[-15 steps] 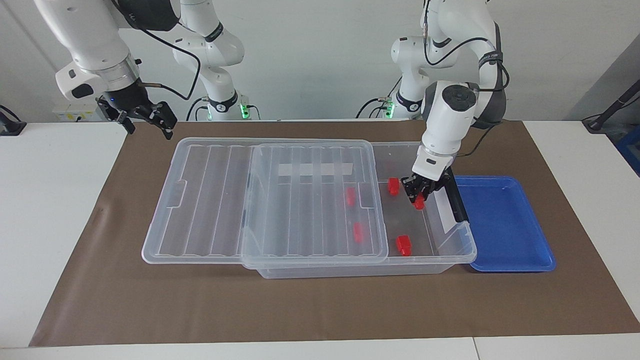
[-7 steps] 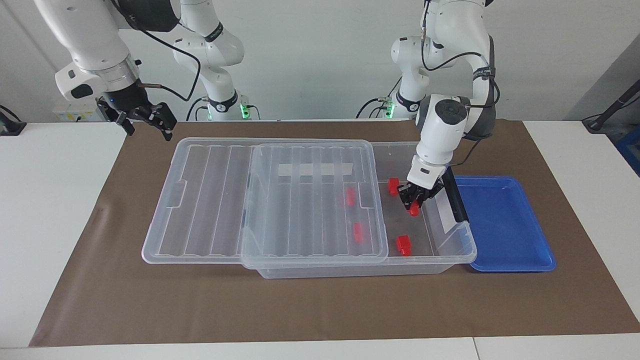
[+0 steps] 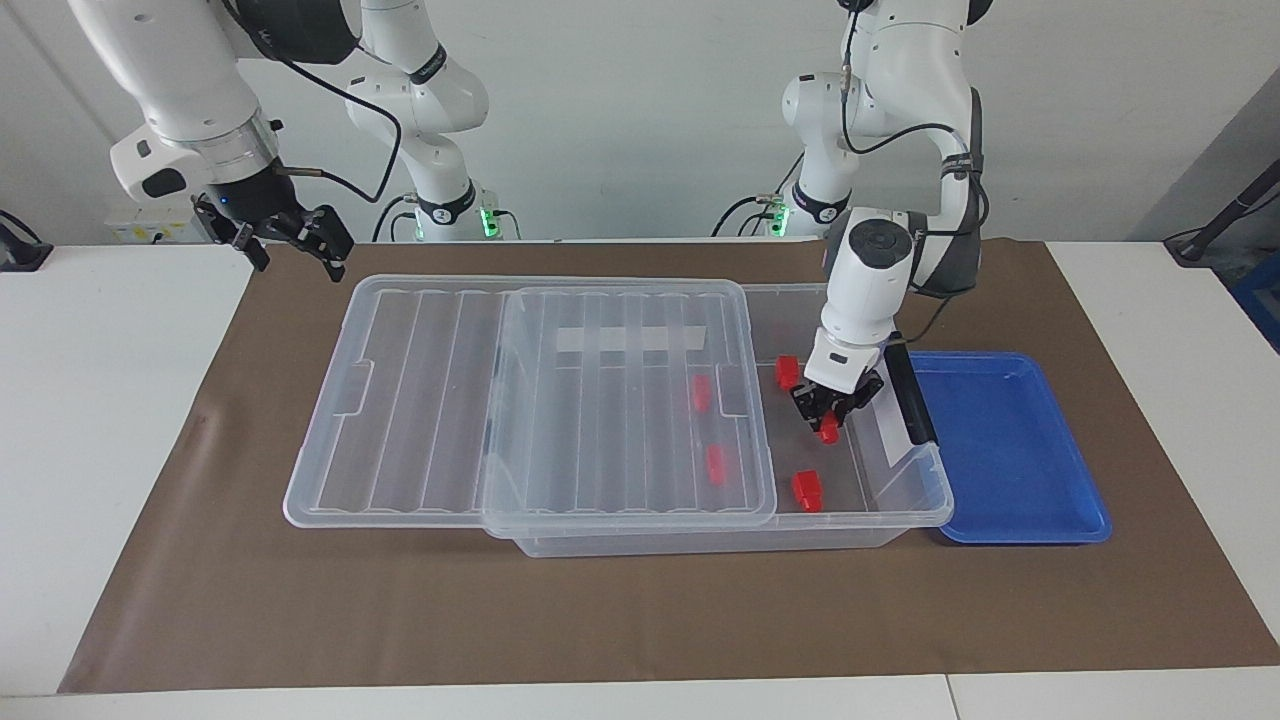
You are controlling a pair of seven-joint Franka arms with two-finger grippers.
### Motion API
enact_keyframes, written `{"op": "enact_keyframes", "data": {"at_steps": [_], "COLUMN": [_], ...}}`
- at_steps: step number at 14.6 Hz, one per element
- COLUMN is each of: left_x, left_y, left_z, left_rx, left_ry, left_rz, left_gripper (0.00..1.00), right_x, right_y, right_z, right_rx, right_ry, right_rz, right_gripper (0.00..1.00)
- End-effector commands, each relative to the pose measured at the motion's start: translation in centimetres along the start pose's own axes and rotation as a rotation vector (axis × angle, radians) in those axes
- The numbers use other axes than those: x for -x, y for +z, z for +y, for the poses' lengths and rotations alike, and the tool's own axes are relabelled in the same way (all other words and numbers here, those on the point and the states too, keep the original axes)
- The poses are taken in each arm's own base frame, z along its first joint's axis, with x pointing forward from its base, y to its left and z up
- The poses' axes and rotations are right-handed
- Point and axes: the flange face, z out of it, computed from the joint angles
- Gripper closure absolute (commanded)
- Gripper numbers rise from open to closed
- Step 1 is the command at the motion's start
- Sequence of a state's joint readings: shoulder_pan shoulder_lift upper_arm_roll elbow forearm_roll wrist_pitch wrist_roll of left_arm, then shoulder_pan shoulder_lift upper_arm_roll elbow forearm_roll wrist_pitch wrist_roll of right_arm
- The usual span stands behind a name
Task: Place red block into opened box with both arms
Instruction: 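Carry the red block over the opened box with the left gripper, then lower the red block into the box and open the left gripper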
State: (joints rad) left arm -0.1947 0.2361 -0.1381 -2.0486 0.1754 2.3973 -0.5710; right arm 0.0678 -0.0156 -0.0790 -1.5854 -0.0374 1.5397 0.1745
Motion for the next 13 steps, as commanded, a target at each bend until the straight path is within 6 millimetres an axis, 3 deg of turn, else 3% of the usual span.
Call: {"op": "enact_keyframes", "data": {"at_steps": [1, 6, 7, 9, 13], "left_x": [0.34, 0.25, 0.19, 0.21, 0.19], "left_y": [1.13, 1.86, 1.78, 1.87, 1.41], "left_z": [0.72, 0.59, 0.50, 0.50, 0.60], "left_rx": [-0.012, -0.007, -0.007, -0.007, -0.027], "left_ry": [-0.014, -0.017, -0.019, -0.019, -0.030], "left_rz": [0.031, 0.032, 0.033, 0.032, 0.010], "left_gripper": [1.00, 1.00, 0.88, 0.00, 0.00], "right_x": [-0.02, 0.01, 0.01, 0.01, -0.03], "right_y": [0.27, 0.32, 0.32, 0.32, 0.40], "right_z": [0.34, 0.34, 0.34, 0.34, 0.67], "right_rx": [-0.030, -0.030, -0.030, -0.030, -0.030], "right_ry": [0.004, 0.004, 0.004, 0.002, 0.004], "right_rz": [0.005, 0.005, 0.005, 0.005, 0.003], "right_gripper": [0.00, 0.00, 0.00, 0.00, 0.00]}}
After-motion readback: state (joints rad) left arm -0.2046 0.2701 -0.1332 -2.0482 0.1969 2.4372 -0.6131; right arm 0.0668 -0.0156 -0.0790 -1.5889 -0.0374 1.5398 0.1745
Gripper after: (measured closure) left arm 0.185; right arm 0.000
